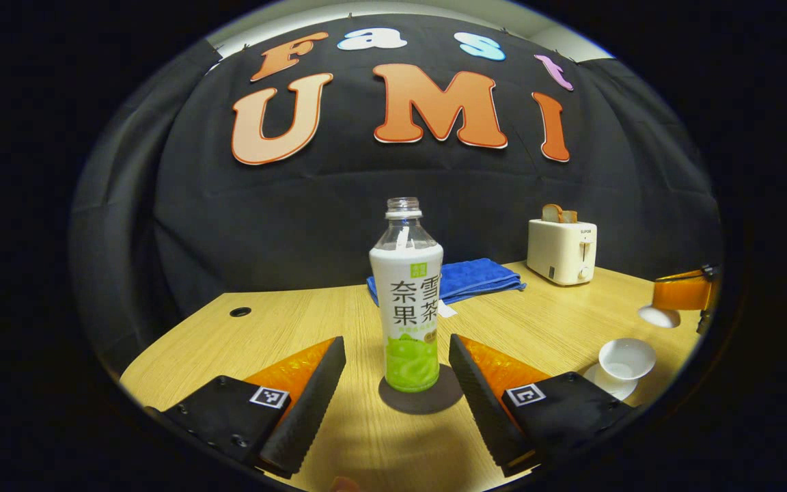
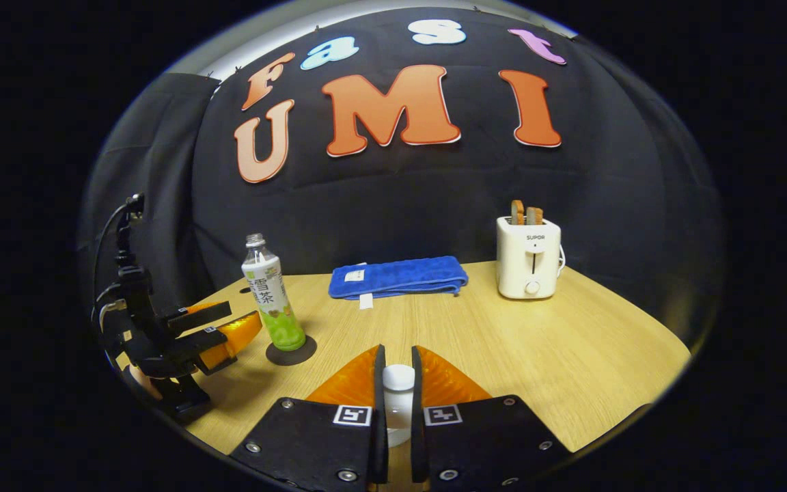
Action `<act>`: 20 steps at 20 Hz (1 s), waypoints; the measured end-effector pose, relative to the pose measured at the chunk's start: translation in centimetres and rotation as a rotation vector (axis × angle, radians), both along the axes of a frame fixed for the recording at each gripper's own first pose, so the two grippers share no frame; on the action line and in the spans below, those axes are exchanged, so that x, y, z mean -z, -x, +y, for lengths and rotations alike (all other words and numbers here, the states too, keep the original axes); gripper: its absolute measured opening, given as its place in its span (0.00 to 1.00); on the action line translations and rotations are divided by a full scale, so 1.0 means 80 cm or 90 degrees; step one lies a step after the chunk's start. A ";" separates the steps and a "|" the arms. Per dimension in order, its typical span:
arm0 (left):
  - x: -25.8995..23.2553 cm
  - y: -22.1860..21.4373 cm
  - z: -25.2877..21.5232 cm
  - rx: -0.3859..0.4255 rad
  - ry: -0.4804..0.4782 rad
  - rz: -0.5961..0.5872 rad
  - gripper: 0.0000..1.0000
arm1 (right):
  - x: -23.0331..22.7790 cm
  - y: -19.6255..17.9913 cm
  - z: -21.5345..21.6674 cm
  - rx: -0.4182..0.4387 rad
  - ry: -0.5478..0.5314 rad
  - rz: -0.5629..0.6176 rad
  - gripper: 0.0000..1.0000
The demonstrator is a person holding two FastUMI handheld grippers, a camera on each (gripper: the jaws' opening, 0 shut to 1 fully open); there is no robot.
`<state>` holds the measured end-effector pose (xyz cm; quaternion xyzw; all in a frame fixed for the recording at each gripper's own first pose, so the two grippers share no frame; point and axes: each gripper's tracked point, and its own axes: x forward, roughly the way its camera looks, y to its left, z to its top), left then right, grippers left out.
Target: Open the teacup lid with one hand, grasp the water bottle and pour water into the teacup with the other hand; after pouring, place the water bottle on the coaster and then close the teacup lid.
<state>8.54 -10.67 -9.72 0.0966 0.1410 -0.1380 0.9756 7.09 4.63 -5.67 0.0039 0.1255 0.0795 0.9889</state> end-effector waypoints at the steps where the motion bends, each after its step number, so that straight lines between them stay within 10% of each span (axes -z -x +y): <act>1: -0.008 0.009 0.005 -0.005 0.006 -0.005 0.99 | 0.004 -0.001 0.007 -0.005 0.004 0.002 0.13; 20: -0.062 0.065 0.076 -0.074 0.051 -0.034 0.99 | 0.049 -0.008 0.030 -0.011 0.047 0.034 0.16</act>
